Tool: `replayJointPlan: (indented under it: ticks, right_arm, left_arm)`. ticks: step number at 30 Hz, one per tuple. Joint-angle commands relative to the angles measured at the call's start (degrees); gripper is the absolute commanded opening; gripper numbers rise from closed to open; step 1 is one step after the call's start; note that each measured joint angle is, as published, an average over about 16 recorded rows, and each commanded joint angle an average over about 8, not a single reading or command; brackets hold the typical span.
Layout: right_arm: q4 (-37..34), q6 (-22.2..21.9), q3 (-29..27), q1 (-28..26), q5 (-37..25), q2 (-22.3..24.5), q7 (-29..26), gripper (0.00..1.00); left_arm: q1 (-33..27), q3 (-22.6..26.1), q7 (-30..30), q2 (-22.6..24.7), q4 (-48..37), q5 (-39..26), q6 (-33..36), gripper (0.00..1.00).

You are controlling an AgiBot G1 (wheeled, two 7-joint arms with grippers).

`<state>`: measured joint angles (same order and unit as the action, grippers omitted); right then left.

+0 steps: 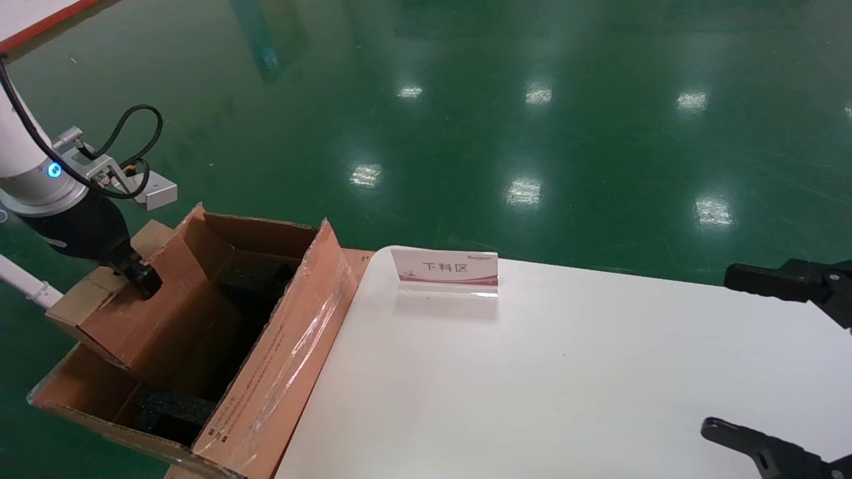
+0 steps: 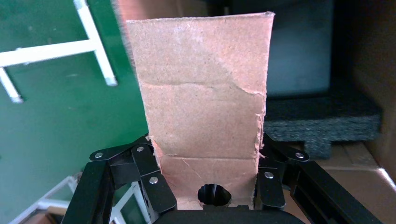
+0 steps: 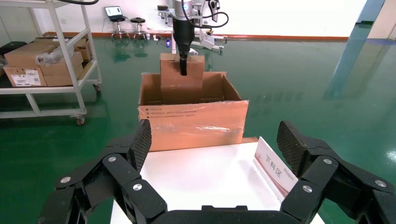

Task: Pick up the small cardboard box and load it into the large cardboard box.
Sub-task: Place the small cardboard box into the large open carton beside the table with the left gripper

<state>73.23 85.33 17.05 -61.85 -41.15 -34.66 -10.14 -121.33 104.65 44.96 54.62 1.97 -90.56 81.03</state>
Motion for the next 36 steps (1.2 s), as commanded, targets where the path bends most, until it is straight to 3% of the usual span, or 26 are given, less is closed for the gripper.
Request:
replayJointPlan:
  ticks: [1,36]
  right_arm:
    - [0.0,0.0,0.01,0.0,0.0,0.0,0.0,1.0]
    - [0.0,-0.05,0.11,-0.02,0.07,0.04,0.05,1.0]
  left_arm:
    - [0.4,0.28,0.48,0.42,-0.57,-0.41,-0.6,0.0]
    - [4.83,2.16,7.35,3.53,-2.49,-3.13,-5.98,0.0]
